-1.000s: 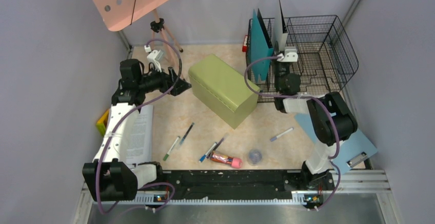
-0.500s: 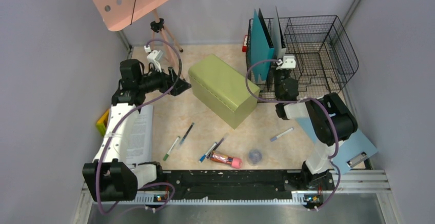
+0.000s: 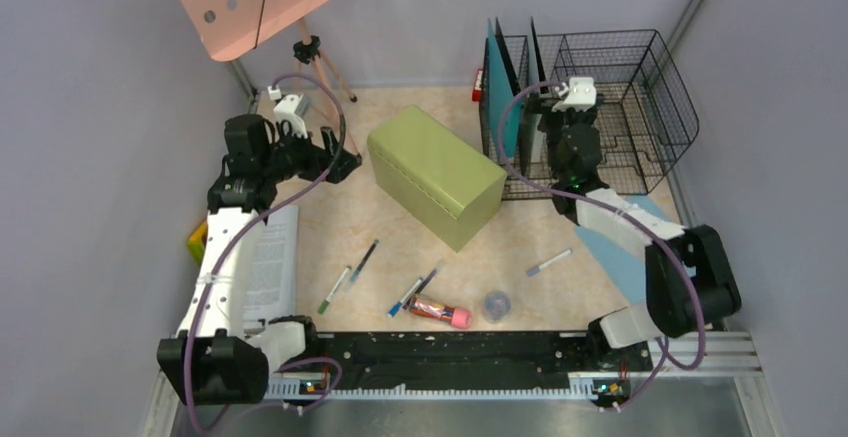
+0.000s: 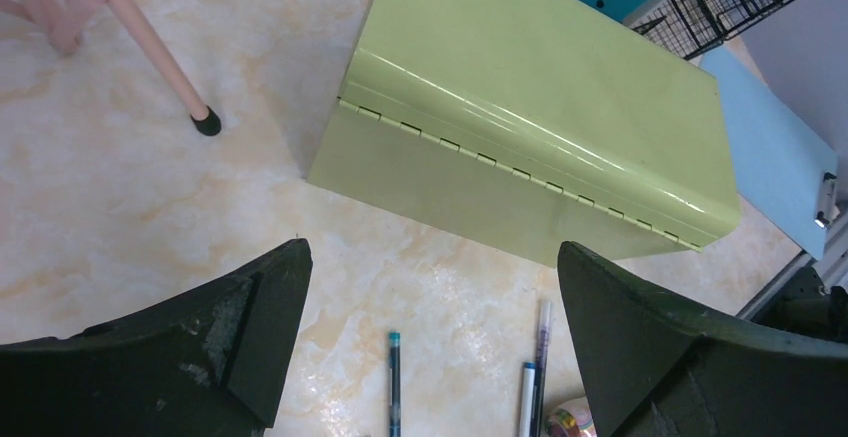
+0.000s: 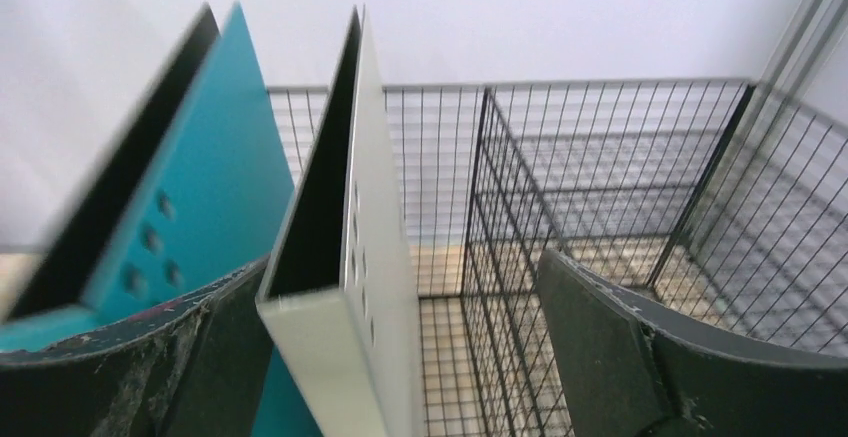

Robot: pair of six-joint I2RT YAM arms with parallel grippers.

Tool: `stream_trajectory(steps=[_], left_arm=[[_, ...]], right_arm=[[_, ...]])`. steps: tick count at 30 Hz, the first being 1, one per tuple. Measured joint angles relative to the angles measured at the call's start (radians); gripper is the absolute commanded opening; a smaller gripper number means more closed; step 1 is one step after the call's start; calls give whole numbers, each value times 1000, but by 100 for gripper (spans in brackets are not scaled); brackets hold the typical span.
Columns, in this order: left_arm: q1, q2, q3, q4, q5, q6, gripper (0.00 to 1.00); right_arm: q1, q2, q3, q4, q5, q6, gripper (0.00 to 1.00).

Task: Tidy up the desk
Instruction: Place the folder in the storage box.

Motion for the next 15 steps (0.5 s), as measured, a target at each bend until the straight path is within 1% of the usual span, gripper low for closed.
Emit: stream_trajectory(steps=[7, 9, 13, 15], left_arm=[[1, -65, 1, -50, -92, 26, 98], [1, -77, 1, -62, -106, 35, 98], [1, -107, -1, -91, -122, 70, 98], [1, -127, -6, -97, -127, 94, 98]], right_arm=[[0, -229, 156, -397, -58, -4, 96], [0, -280, 183, -523, -93, -13, 94], [0, -371, 195, -773, -229, -40, 88], [0, -408, 192, -901, -328, -57, 86]])
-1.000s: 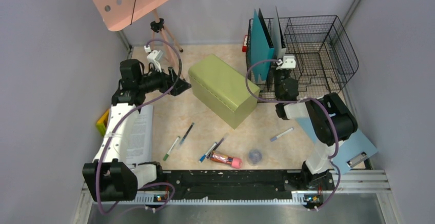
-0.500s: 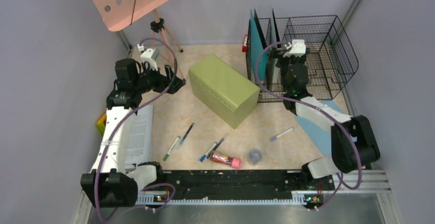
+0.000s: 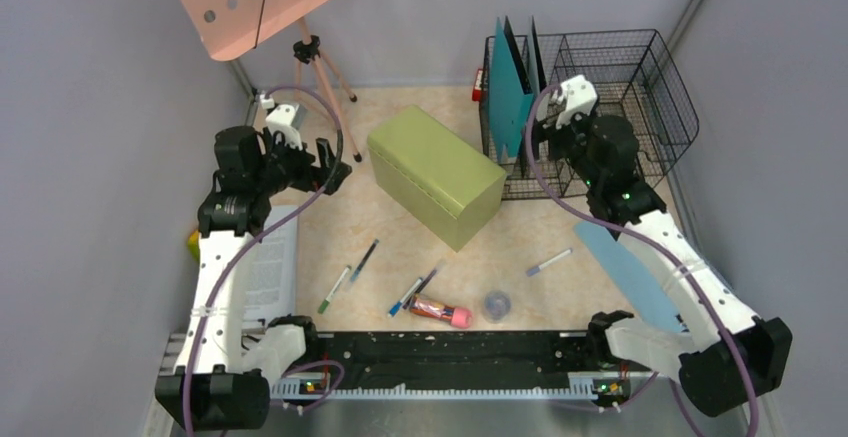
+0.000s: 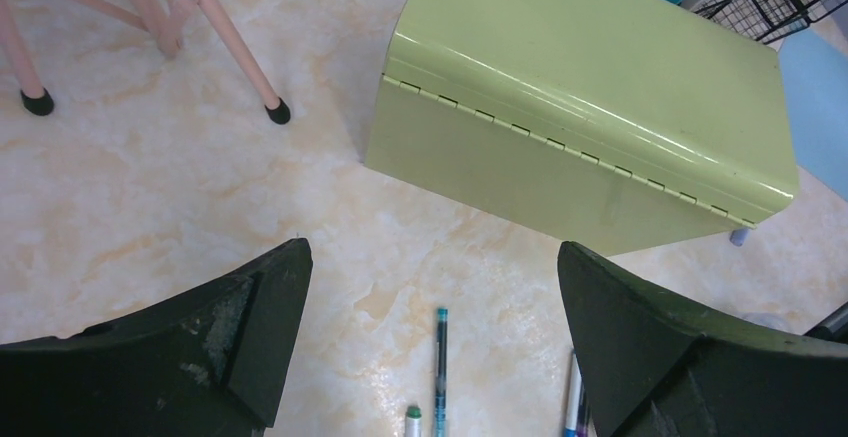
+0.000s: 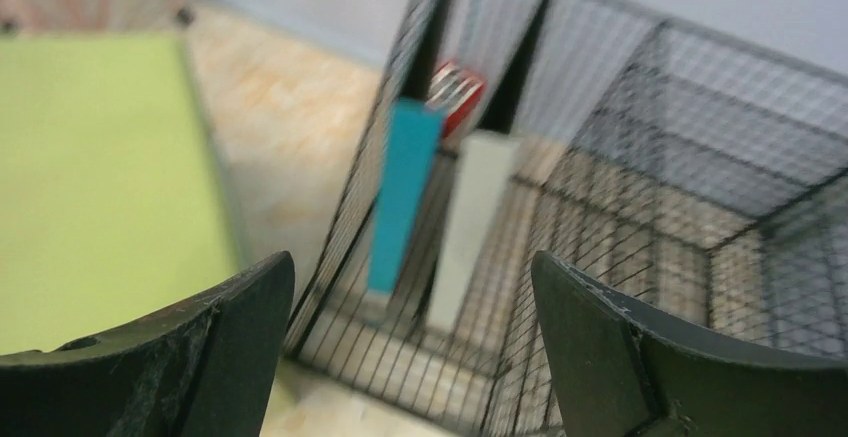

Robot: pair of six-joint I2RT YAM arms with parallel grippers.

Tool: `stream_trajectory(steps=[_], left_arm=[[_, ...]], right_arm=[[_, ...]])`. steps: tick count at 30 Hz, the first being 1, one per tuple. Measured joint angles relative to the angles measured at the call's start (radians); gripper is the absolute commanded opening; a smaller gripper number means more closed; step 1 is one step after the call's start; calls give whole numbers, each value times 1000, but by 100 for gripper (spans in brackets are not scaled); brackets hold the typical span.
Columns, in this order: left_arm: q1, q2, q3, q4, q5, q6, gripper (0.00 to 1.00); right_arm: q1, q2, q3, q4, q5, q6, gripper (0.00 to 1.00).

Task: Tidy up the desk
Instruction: Place the folder in the storage box, then pick up the folder from the corner of the board.

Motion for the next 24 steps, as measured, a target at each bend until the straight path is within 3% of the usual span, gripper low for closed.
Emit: stream_trajectory(steps=[8, 13, 20, 24], left_arm=[[0, -45, -10, -31, -30, 53, 98], [0, -48, -10, -61, -60, 78, 98], [0, -49, -10, -108, -100, 113, 98], [0, -43, -6, -162, -196, 148, 98]], right_arm=[[79, -82, -126, -246, -259, -69, 80], [212, -45, -171, -306, -282, -121, 69], [320, 58, -168, -309, -272, -154, 69], [352, 129, -153, -307, -272, -145, 68]])
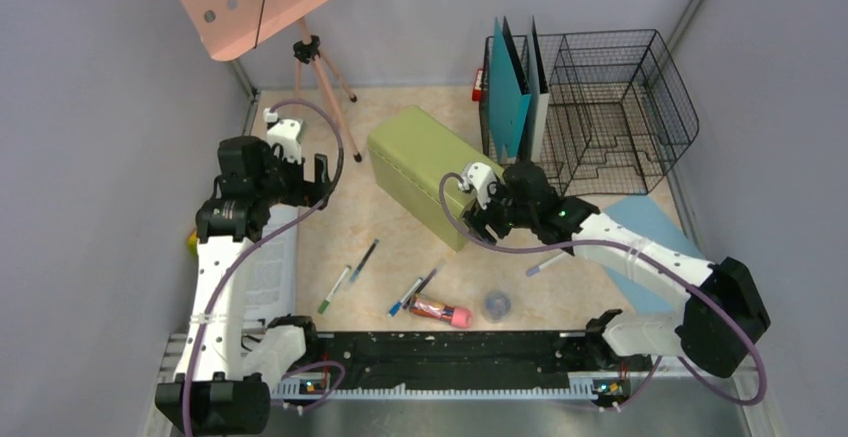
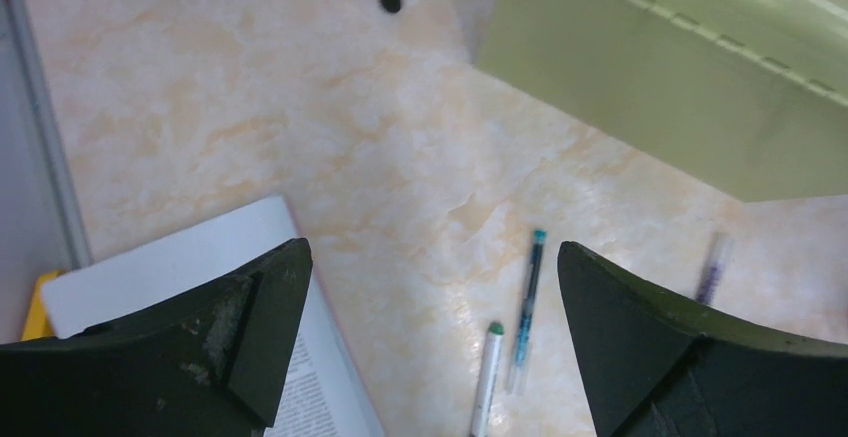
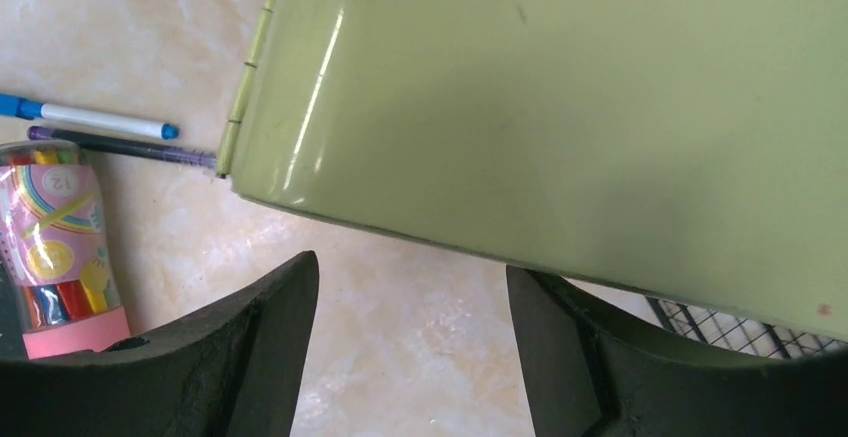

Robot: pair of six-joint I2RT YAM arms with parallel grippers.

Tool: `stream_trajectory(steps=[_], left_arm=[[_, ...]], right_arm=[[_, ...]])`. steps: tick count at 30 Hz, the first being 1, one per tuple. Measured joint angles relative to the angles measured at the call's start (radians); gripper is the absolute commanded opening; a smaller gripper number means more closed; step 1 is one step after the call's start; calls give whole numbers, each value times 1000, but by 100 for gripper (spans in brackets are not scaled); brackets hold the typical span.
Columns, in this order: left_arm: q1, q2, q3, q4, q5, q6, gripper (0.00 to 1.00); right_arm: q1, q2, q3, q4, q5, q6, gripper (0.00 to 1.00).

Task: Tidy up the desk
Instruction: Pick up the folder from the corner of the board.

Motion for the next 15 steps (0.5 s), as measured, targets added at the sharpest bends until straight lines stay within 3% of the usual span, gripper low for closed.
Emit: stream_trajectory(steps=[7, 15], left_arm=[[46, 27, -8, -102, -227, 65, 98], [464, 189, -24, -192, -212, 196, 98]], right_arm=[[2, 103, 45, -14, 27, 68, 67], [2, 243, 194, 48, 33, 150, 67]])
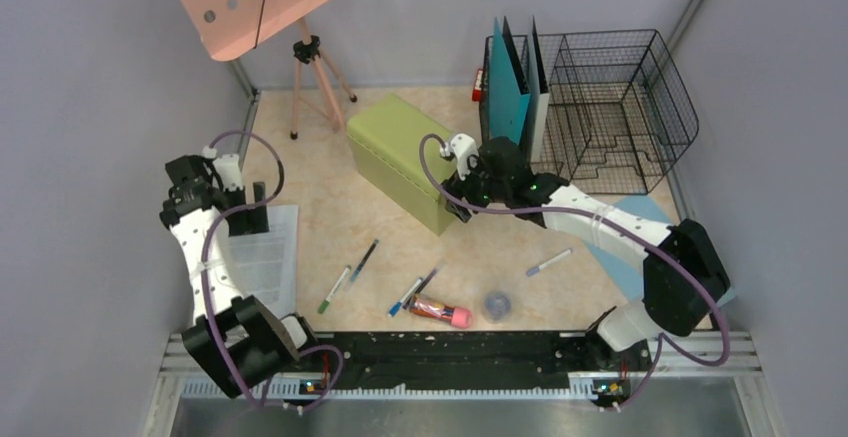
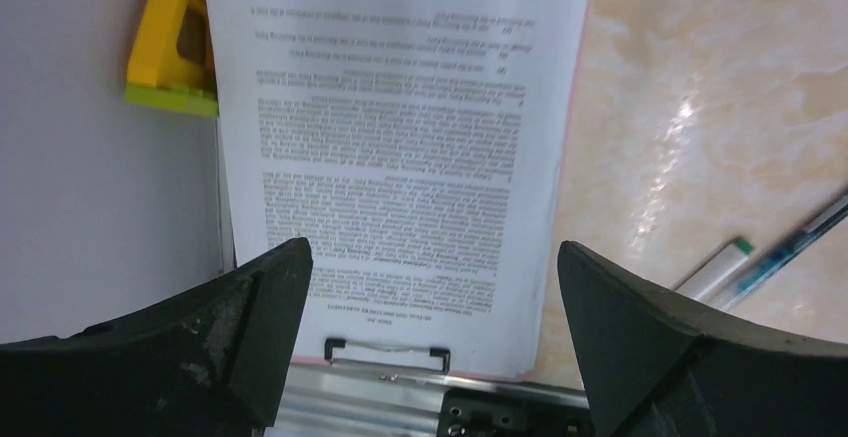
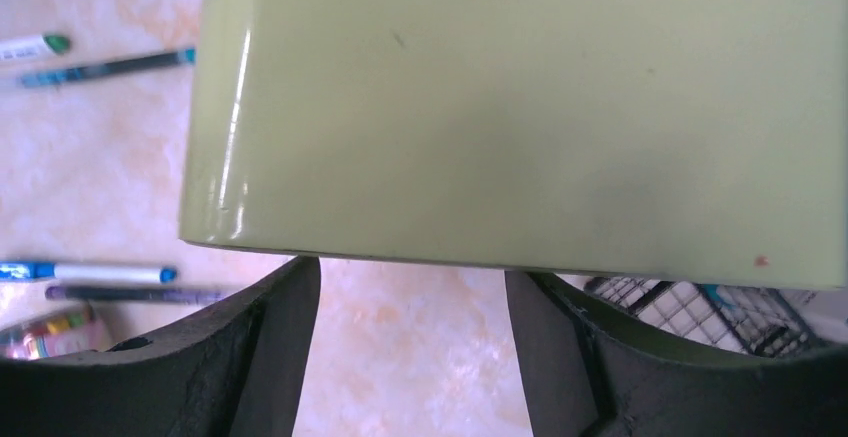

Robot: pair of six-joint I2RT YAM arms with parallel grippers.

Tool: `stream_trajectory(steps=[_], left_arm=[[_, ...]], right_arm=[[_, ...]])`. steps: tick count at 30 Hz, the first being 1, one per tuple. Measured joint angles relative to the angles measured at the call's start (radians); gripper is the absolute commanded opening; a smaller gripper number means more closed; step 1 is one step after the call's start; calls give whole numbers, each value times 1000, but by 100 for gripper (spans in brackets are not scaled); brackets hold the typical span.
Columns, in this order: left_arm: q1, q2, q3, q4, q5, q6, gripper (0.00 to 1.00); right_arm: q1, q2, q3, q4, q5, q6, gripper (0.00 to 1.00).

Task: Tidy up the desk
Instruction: Pick up the folder from the corner of the board.

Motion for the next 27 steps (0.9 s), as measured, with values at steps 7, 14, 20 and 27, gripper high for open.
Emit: stream_trajectory(steps=[7, 14, 20, 27], left_arm=[[157, 86, -53, -40, -13, 129, 98], [297, 200, -82, -16, -38, 229, 99], [386, 230, -95, -9, -53, 314, 98], [437, 252, -120, 33, -84, 386, 98]], right_arm=[[0, 81, 61, 114, 20, 47, 70], [0, 130, 113, 105, 9, 66, 70], [0, 121, 113, 80, -77, 63, 72], [26, 22, 65, 48, -148, 7, 72]])
